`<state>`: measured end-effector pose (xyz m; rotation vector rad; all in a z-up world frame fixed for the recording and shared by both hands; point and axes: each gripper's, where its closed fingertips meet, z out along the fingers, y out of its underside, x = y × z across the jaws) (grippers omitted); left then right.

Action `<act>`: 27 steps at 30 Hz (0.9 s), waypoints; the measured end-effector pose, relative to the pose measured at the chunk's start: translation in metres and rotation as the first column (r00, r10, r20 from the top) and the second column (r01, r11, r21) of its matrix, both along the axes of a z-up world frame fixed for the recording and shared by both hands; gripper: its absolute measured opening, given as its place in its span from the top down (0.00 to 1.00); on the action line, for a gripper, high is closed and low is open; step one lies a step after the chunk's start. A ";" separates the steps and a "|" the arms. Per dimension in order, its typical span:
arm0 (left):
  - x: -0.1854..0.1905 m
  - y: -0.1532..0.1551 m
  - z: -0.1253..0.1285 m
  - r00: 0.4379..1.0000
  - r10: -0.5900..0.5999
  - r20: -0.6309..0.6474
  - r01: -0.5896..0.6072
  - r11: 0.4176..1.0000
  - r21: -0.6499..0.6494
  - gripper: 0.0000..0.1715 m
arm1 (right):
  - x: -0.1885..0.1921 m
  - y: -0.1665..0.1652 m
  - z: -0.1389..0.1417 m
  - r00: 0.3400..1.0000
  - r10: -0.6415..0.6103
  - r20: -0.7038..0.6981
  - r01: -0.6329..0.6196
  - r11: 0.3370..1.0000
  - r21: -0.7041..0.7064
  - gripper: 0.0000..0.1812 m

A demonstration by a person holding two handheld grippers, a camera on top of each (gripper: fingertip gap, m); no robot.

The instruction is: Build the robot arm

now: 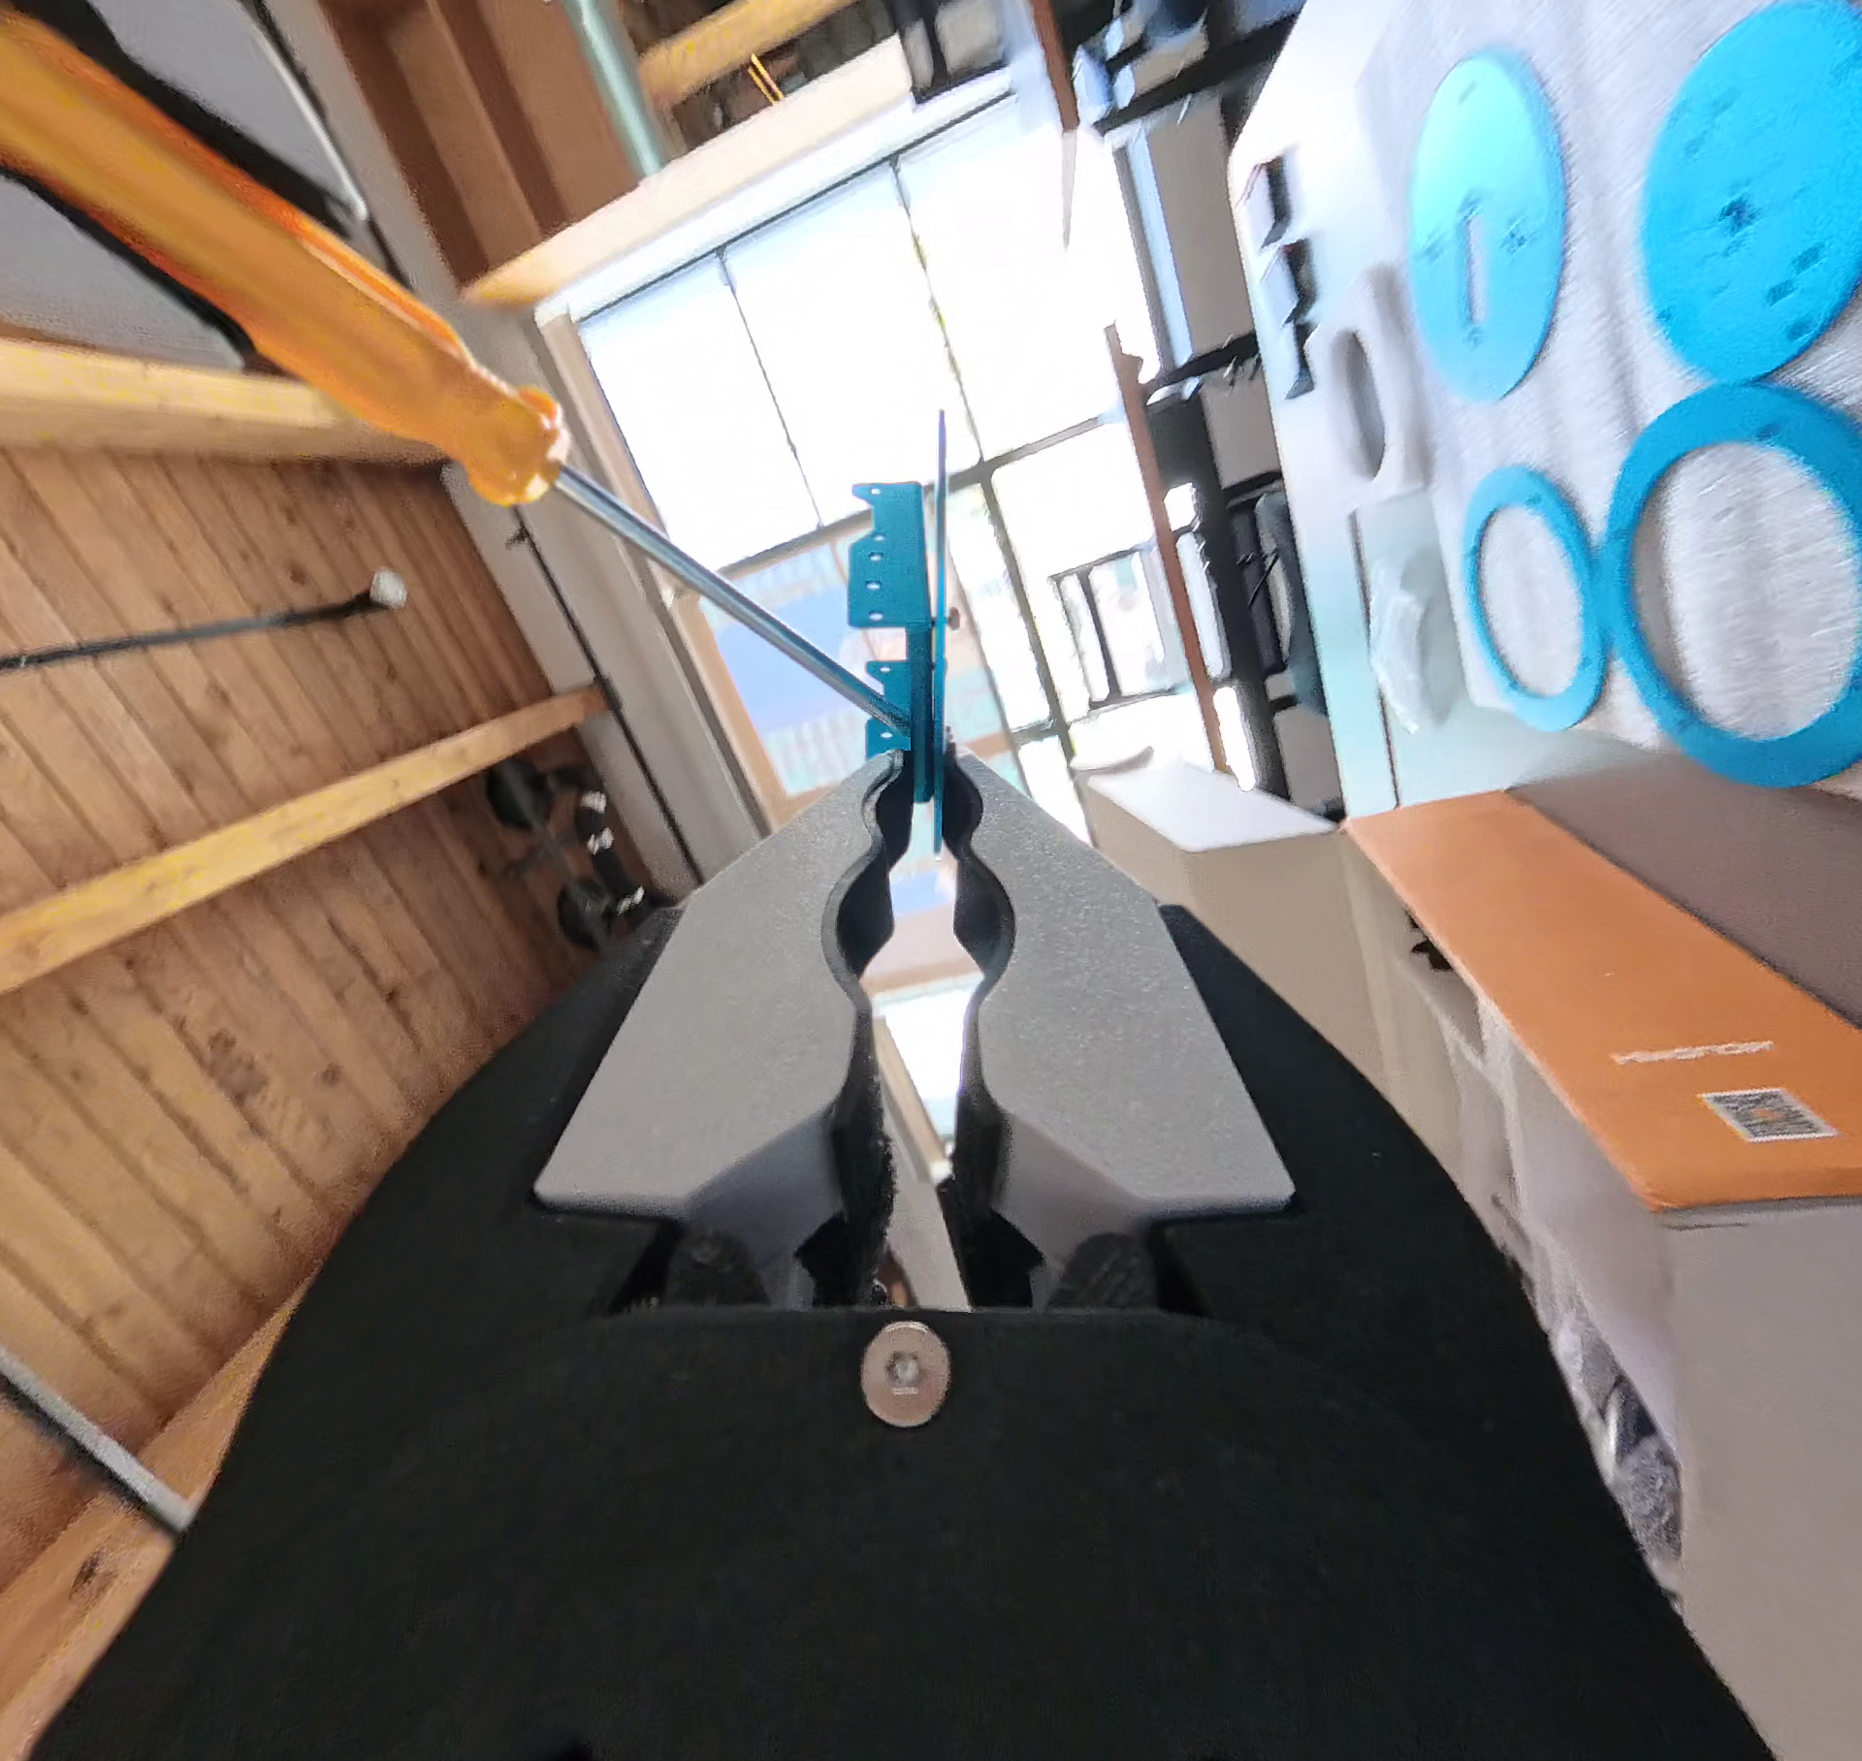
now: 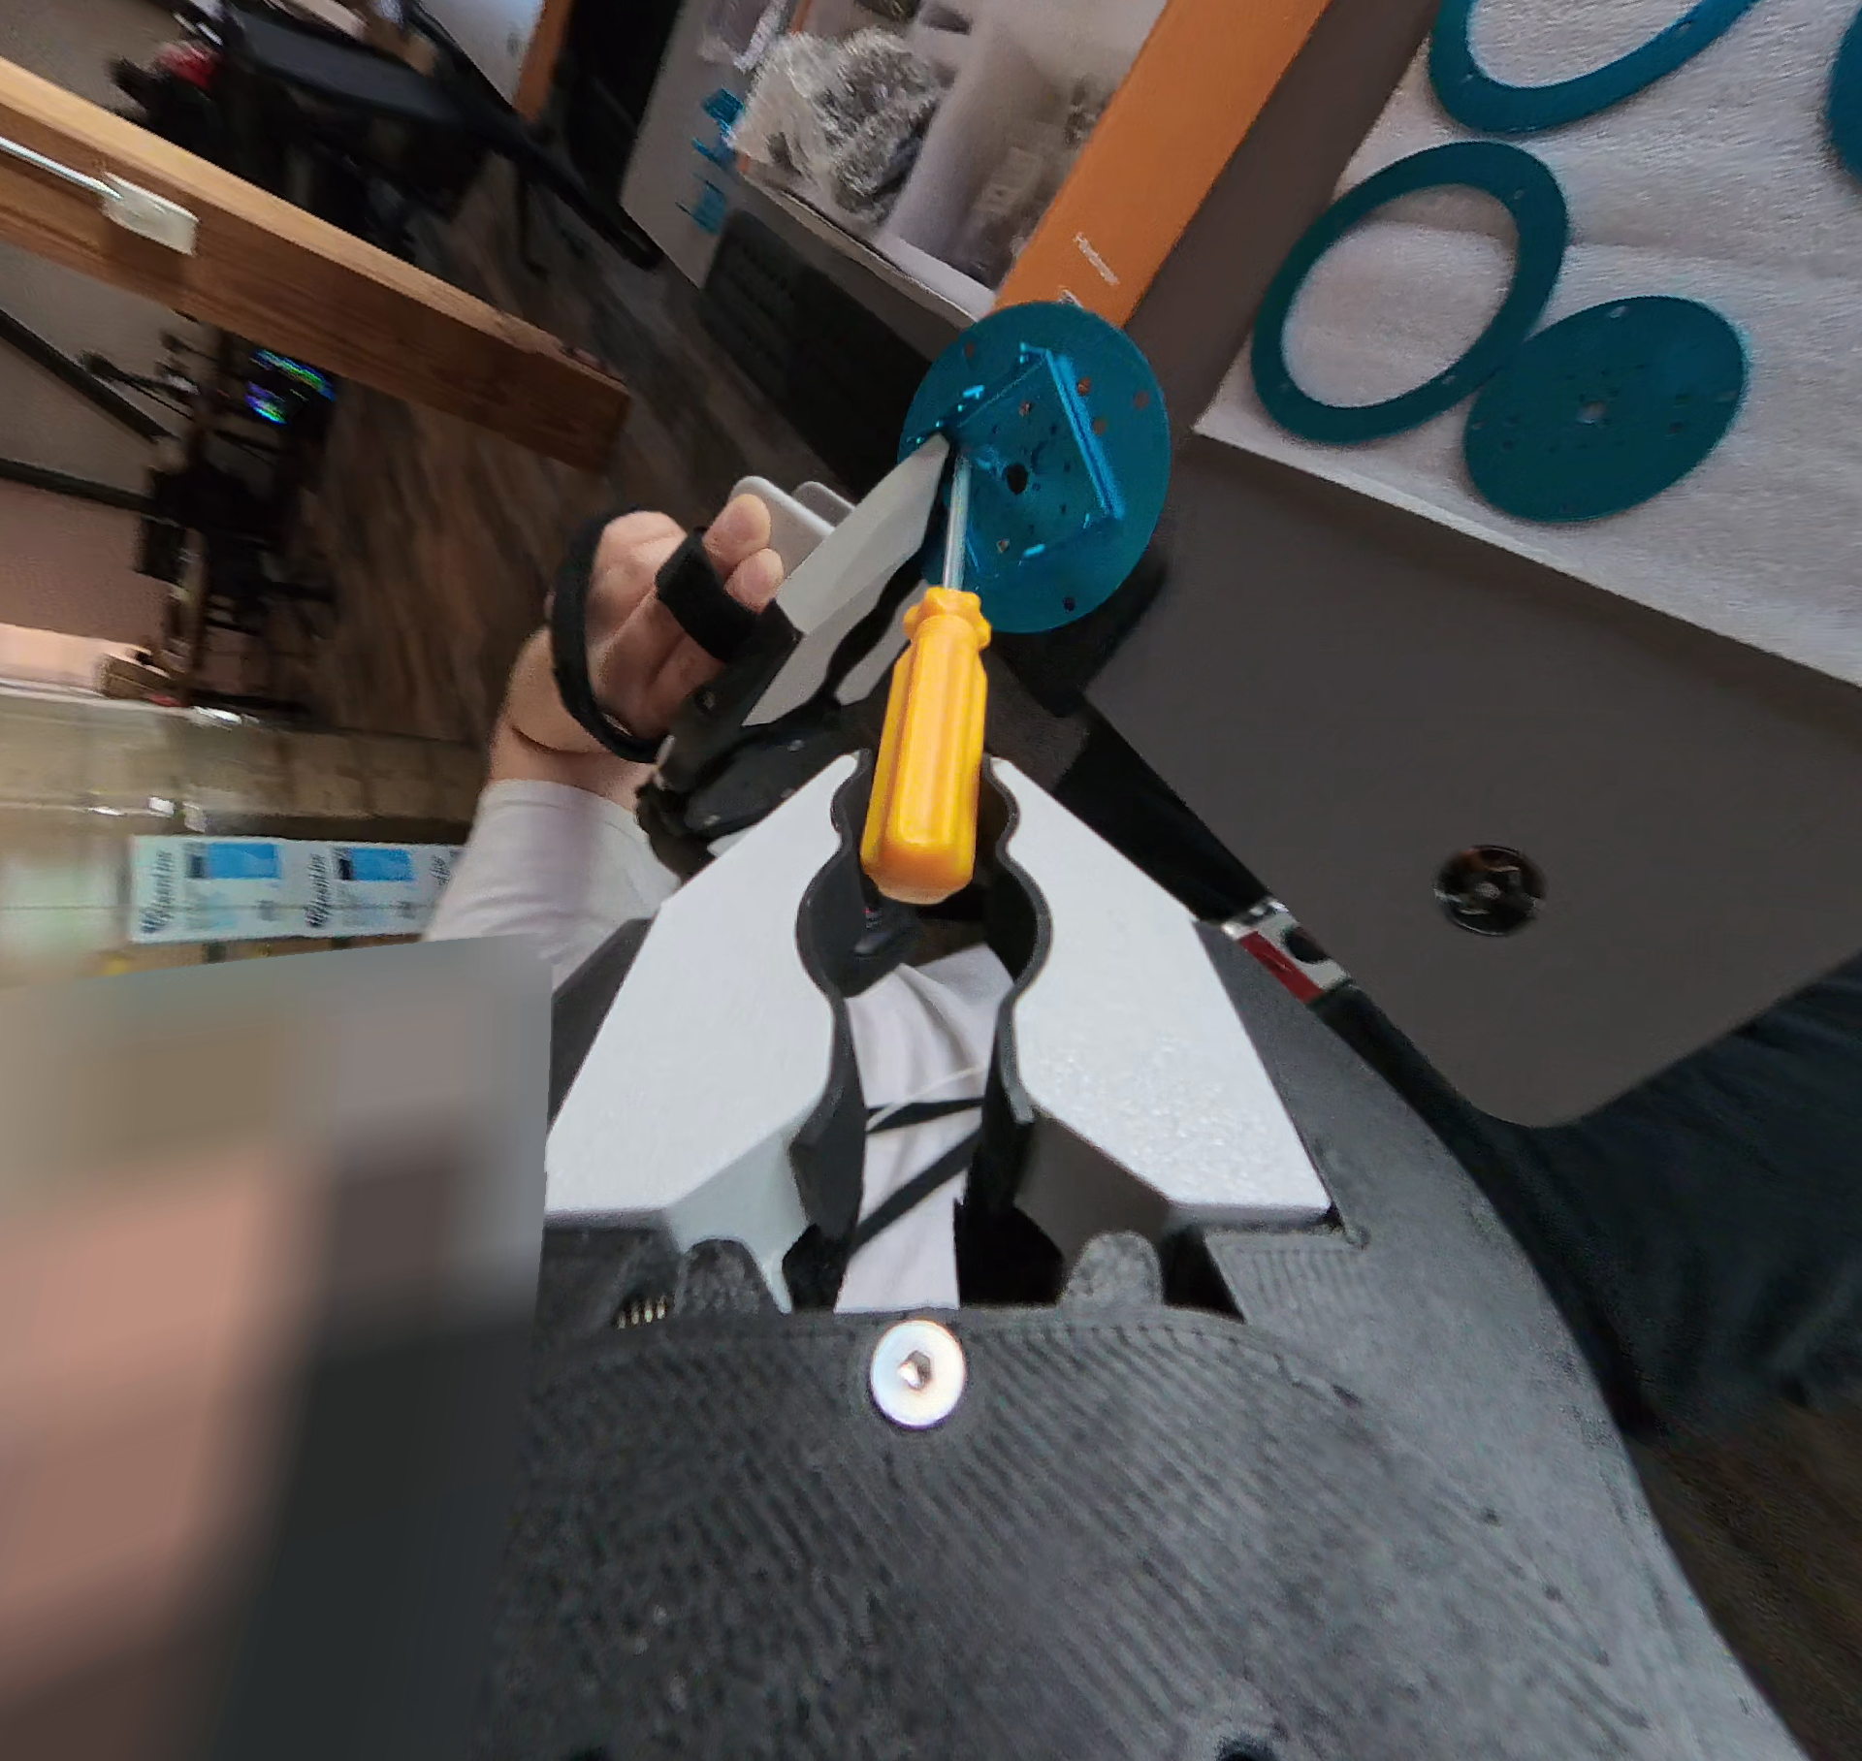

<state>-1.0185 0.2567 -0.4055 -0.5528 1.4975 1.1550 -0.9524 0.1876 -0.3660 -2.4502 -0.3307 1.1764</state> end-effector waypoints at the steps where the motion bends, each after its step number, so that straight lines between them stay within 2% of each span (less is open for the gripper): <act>1: -0.006 0.006 0.004 0.999 0.045 0.013 -0.045 0.999 0.001 0.98 | -0.004 -0.001 0.003 0.997 -0.017 -0.073 0.017 1.000 -0.008 0.90; 3: -0.016 0.021 0.003 0.993 0.119 0.028 -0.118 0.993 -0.030 0.98 | -0.009 -0.001 0.006 0.981 -0.051 -0.188 0.047 0.999 -0.024 0.91; 5: -0.014 0.023 0.004 0.997 0.079 0.024 -0.078 0.997 -0.016 0.98 | -0.007 -0.002 0.005 0.982 -0.033 -0.187 0.036 0.999 0.013 0.91; 7: -0.017 0.025 -0.002 0.995 0.097 0.029 -0.095 0.994 -0.061 0.98 | -0.007 -0.002 0.014 0.980 0.002 -0.197 0.015 0.996 0.085 0.91; 11: -0.019 0.019 0.002 0.997 0.036 0.074 -0.028 0.994 -0.107 0.98 | 0.002 -0.001 0.033 0.996 0.059 -0.070 -0.038 0.961 0.275 0.90; 13: -0.020 0.014 0.004 0.986 -0.008 0.169 0.048 0.970 -0.238 0.98 | 0.005 -0.004 0.048 0.996 0.087 -0.021 -0.072 0.922 0.379 0.91; 16: -0.021 0.004 0.020 0.932 -0.040 0.360 0.213 0.865 -0.455 0.99 | 0.009 -0.014 0.070 0.992 0.122 0.009 -0.109 0.844 0.526 0.90; 18: -0.021 -0.007 0.038 0.876 -0.033 0.482 0.339 0.752 -0.566 0.99 | 0.015 -0.021 0.081 0.992 0.124 0.031 -0.116 0.768 0.630 0.90; 22: -0.016 -0.040 0.077 0.738 -0.020 0.674 0.604 0.464 -0.648 0.98 | 0.034 -0.036 0.086 0.994 0.095 0.047 -0.096 0.612 0.785 0.90; 24: -0.016 -0.054 0.089 0.693 0.000 0.721 0.677 0.346 -0.650 0.98 | 0.047 -0.039 0.082 0.998 0.045 0.040 -0.058 0.539 0.840 0.91; 26: -0.016 -0.063 0.098 0.657 0.017 0.754 0.723 0.271 -0.636 0.98 | 0.060 -0.042 0.073 1.000 0.001 0.030 -0.027 0.484 0.874 0.91; 27: -0.015 -0.067 0.100 0.646 0.025 0.763 0.738 0.234 -0.633 0.98 | 0.066 -0.040 0.064 0.999 -0.022 0.039 -0.024 0.477 0.879 0.91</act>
